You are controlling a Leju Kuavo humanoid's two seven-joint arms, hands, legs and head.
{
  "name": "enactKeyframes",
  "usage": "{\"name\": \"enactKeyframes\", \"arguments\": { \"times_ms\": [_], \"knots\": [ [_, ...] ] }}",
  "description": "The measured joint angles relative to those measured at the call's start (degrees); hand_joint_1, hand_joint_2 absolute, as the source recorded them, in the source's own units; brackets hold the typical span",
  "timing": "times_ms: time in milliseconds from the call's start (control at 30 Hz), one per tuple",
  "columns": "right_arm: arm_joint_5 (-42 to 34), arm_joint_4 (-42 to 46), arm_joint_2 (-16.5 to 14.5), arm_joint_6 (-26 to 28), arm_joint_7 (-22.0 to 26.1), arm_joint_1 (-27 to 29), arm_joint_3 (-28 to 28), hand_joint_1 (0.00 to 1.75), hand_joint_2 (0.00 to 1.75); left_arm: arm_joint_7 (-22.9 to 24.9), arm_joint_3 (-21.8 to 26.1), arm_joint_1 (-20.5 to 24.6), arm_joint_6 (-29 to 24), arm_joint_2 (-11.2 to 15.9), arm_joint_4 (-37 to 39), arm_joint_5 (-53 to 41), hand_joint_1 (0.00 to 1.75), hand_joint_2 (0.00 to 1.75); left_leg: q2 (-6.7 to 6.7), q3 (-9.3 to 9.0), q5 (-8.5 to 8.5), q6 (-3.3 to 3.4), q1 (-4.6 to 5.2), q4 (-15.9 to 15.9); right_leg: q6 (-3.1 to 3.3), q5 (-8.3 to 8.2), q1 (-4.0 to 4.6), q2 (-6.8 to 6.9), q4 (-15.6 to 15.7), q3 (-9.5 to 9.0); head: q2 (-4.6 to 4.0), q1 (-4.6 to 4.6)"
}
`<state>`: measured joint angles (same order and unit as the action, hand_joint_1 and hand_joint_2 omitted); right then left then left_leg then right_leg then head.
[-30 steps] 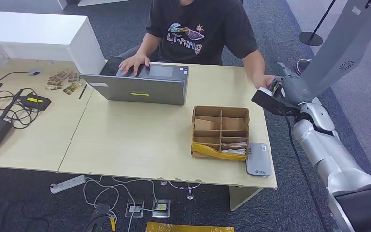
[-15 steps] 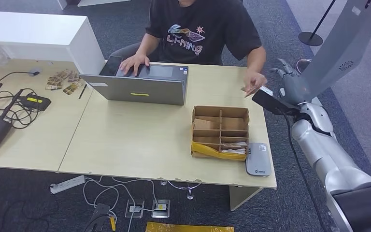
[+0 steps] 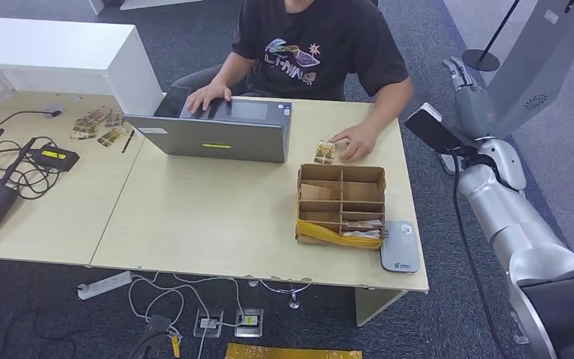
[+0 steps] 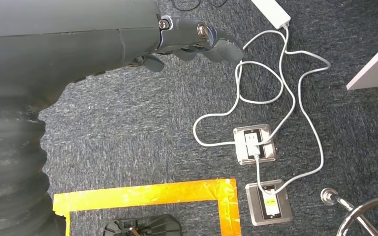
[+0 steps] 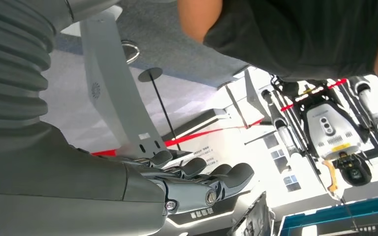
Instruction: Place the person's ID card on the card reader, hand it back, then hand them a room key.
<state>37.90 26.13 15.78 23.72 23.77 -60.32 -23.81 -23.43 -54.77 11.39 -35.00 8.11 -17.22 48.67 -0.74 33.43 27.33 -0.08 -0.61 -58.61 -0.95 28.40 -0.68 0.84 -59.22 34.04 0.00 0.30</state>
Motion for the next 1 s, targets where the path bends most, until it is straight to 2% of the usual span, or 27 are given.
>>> {"name": "enactKeyframes", "arguments": {
  "times_ms": [100,167,267,367,433,633,700,833,1000],
  "knots": [
    [-4.86,1.33,-0.01,-4.49,1.52,-0.07,0.64,0.0,1.75,-0.02,0.0,0.01,0.14,0.01,0.0,0.0,0.0,1.75,0.0,-0.01,0.0,0.0,0.0,0.0,0.0,0.0,0.0,0.0,0.0,0.0,0.0,0.0],
    [-9.34,3.38,0.02,-10.55,1.02,0.3,0.81,0.0,1.75,-0.19,0.0,0.01,0.37,0.04,0.01,0.0,0.0,1.75,0.0,-0.02,0.0,0.0,-0.01,0.0,0.0,0.0,0.02,-0.01,0.0,0.0,0.0,0.01],
    [-16.81,10.65,0.54,-22.9,-2.55,3.05,0.76,0.0,1.75,-0.78,0.0,-0.01,0.9,0.28,0.03,0.09,0.0,1.75,0.0,-0.05,0.0,-0.01,-0.04,0.0,0.0,0.0,0.04,-0.05,0.0,0.0,0.0,0.0],
    [-19.42,19.58,1.48,-29.25,-6.71,7.27,0.54,0.0,1.75,-1.05,0.0,-0.04,1.18,0.47,0.08,0.54,0.0,1.75,0.0,-0.05,0.0,-0.01,-0.05,0.0,0.01,0.01,0.06,-0.04,0.01,-0.01,0.0,-0.02],
    [-19.4,22.82,1.91,-30.17,-8.02,9.14,0.43,0.0,1.75,-1.05,0.0,-0.09,1.23,0.5,0.1,0.81,0.0,1.75,-0.02,-0.05,0.0,-0.01,-0.05,0.0,0.02,0.01,0.07,0.01,0.01,-0.01,0.0,0.01],
    [-19.34,23.76,2.06,-30.32,-8.36,9.82,0.39,0.0,1.75,-1.05,0.0,-0.12,1.23,0.5,0.11,0.91,0.0,1.75,-0.03,-0.05,0.0,-0.01,-0.05,0.0,0.02,0.02,0.07,0.03,0.02,-0.02,0.0,0.02],
    [-19.09,26.35,2.48,-30.59,-9.0,11.71,0.32,0.0,1.75,-1.05,0.0,-0.21,1.22,0.5,0.11,1.15,0.0,1.75,-0.03,-0.04,0.01,-0.01,-0.05,0.0,0.02,0.02,0.07,0.02,0.02,-0.02,0.0,0.02],
    [-17.84,41.5,5.12,-32.57,-11.31,21.22,-0.55,0.0,1.75,-1.05,0.0,-0.43,1.14,0.5,0.13,1.8,0.0,1.75,0.03,-0.05,0.02,-0.02,-0.05,0.0,0.02,0.02,0.05,-0.07,0.02,-0.02,0.0,0.01],
    [-17.13,46.68,6.1,-32.99,-11.79,24.37,-0.72,0.0,1.75,-1.09,0.0,-0.45,1.09,0.5,0.15,2.02,0.0,1.75,0.02,-0.05,0.02,-0.03,-0.05,0.0,0.02,0.02,0.06,-0.09,0.02,-0.02,0.0,0.0]
  ]
}}
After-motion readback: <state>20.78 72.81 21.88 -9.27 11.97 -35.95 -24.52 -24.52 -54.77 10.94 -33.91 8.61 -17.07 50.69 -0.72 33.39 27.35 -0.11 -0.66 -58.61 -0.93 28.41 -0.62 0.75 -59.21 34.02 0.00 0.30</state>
